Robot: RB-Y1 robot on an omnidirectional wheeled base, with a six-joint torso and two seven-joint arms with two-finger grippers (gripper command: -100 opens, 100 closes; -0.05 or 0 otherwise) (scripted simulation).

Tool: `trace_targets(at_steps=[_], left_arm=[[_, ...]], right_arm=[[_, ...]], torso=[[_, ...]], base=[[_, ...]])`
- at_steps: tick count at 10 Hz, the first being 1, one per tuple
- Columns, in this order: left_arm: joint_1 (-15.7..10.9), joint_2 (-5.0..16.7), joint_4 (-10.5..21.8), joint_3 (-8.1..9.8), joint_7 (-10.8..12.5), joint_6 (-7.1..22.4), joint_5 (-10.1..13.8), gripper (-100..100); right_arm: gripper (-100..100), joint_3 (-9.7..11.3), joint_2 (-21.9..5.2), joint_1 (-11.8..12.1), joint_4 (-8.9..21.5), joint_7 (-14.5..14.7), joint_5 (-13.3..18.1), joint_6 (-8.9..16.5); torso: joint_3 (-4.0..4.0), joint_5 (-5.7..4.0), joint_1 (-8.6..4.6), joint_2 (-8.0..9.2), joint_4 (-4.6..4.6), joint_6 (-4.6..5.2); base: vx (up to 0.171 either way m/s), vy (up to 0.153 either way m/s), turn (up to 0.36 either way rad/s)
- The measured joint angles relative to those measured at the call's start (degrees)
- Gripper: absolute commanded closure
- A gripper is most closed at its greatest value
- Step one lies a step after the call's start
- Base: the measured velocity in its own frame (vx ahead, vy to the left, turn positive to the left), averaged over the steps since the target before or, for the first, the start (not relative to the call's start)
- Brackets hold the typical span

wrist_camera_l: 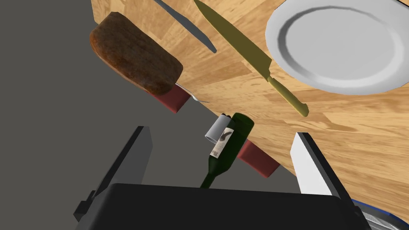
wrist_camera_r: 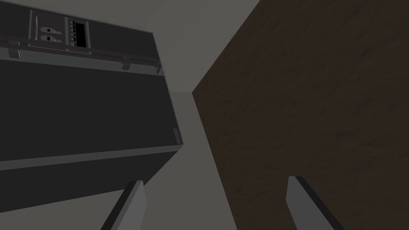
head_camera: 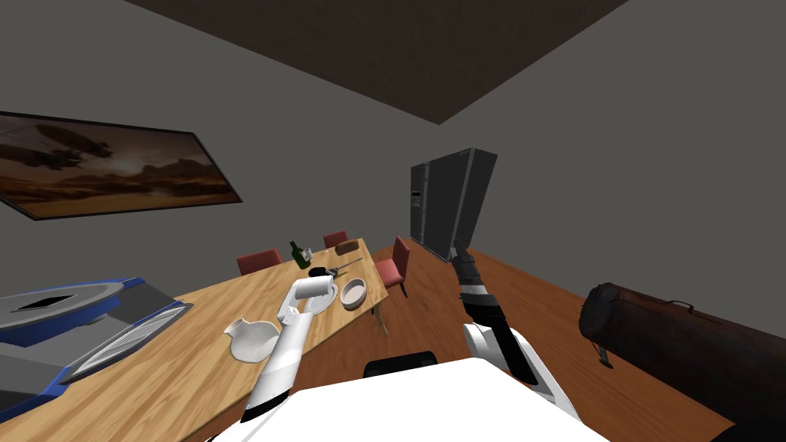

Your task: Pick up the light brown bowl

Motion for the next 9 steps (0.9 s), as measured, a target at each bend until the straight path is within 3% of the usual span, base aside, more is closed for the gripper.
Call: trace_targets(at_steps=[9], left_arm=[[-2.26,1.28,7.14,1.01,-0.27,11.62,2.64,-100]], right_arm=[[0,0.0,0.0,0.0,0.0,0.0,0.0,0.0]], torso=[[0.02,0.0,0.02,0.03,0.01,-0.01]], base=[[0.02,-0.009,-0.018]])
